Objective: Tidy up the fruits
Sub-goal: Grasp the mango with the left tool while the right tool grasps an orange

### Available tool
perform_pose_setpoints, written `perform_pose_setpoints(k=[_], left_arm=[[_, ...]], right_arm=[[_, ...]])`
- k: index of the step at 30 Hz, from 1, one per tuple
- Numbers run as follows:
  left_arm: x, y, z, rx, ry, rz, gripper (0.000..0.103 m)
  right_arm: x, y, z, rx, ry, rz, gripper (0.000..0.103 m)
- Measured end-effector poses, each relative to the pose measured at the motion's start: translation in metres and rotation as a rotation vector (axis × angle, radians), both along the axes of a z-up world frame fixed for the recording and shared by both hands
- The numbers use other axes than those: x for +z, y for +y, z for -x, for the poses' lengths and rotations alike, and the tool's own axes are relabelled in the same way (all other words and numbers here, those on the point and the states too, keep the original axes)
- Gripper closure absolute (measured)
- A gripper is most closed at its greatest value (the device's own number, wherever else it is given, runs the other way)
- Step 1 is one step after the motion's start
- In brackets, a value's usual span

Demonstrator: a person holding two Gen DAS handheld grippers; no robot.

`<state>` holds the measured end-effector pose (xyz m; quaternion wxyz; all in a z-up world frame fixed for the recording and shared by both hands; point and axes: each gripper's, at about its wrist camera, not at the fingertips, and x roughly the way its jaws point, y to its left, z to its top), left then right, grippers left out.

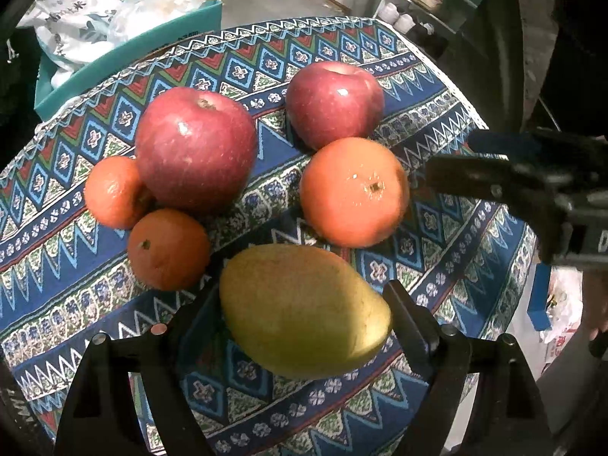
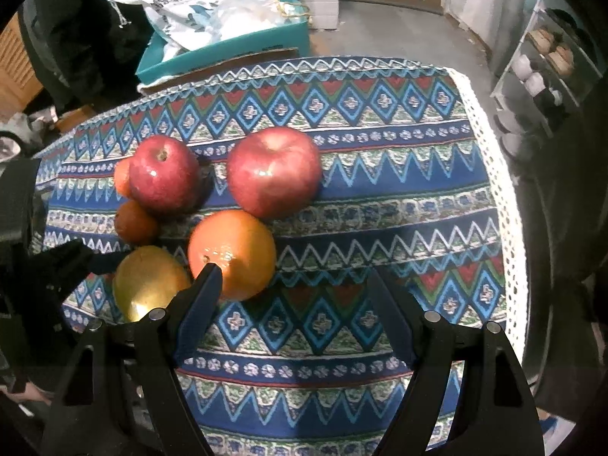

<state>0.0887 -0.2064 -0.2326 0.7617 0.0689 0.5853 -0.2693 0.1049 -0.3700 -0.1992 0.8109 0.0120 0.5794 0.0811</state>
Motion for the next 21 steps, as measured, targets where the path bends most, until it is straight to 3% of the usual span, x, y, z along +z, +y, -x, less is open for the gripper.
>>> perform_pose_setpoints(k=[4, 8, 21], left_arm=[[0.004, 0.011, 0.005, 0.005, -0.007, -0.021, 0.017], [0.01, 0.03, 0.007, 0.036, -0.011, -0.022, 0.017], [0.017, 0.08, 0.008, 0.122, -0.027, -0.03, 0.017]], right_arm=[[-0.005, 0.011, -0.003, 0.029, 0.014, -0.054, 0.024], [-0.014, 0.027, -0.007, 0.065, 0.024, -0.047, 0.024], [-0.059, 0.063, -0.027, 0.115, 0.087, 0.056, 0.024]])
